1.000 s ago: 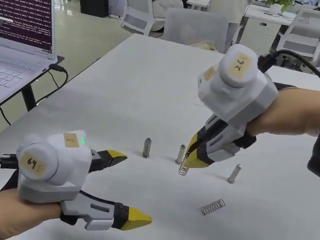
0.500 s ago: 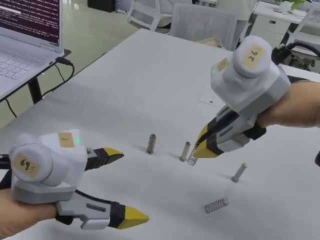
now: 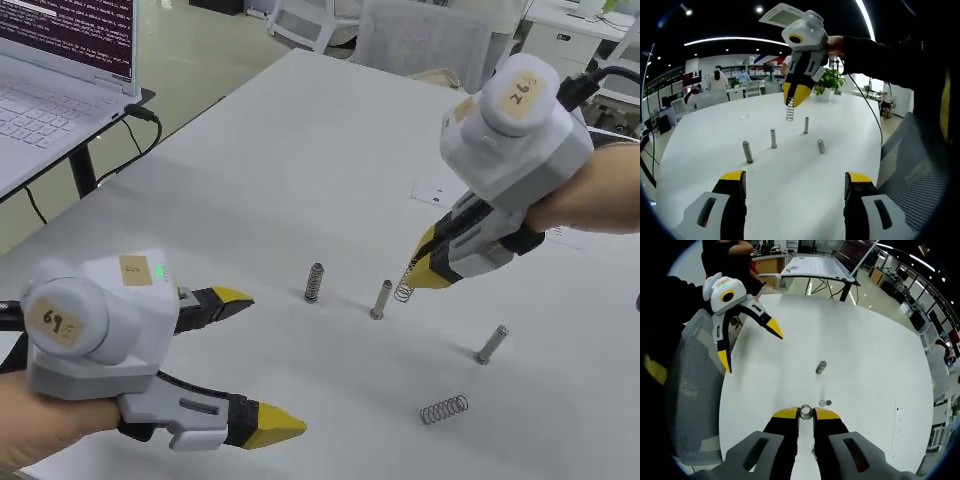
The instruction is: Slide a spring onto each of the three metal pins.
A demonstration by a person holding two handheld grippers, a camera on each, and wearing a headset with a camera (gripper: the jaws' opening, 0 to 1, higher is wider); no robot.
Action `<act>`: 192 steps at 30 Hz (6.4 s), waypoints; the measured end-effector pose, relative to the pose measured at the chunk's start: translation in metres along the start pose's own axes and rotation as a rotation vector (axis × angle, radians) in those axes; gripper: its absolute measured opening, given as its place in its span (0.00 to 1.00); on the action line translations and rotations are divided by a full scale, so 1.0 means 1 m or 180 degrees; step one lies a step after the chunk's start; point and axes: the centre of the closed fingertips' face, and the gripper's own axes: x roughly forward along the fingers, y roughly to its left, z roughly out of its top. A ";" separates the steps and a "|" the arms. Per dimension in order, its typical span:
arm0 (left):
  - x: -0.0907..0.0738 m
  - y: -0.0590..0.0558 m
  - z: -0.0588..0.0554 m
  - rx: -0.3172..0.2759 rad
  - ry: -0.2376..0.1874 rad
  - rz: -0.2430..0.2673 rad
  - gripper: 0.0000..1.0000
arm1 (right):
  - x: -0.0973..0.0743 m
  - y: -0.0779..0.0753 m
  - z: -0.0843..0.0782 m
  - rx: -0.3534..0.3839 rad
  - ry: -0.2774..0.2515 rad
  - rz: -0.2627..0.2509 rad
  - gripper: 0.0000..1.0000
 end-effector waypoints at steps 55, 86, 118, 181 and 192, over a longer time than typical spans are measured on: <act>0.003 0.011 -0.006 0.0075 0.0078 0.0146 0.75 | 0.038 -0.046 -0.007 0.0121 0.0048 -0.0036 0.08; 0.002 0.013 -0.010 0.0050 0.0095 0.0168 0.74 | 0.067 -0.040 -0.020 0.0171 0.0161 0.0048 0.08; 0.002 0.013 -0.010 0.0039 0.0112 0.0179 0.72 | 0.088 -0.039 -0.034 0.0225 0.0207 0.0017 0.08; 0.005 0.013 0.002 0.0149 0.0178 0.0123 0.70 | 0.036 -0.040 -0.023 0.0392 -0.0316 -0.0362 0.37; 0.008 0.011 0.009 0.0204 0.0181 0.0067 0.70 | 0.018 -0.035 -0.022 0.0506 -0.0510 -0.0479 0.38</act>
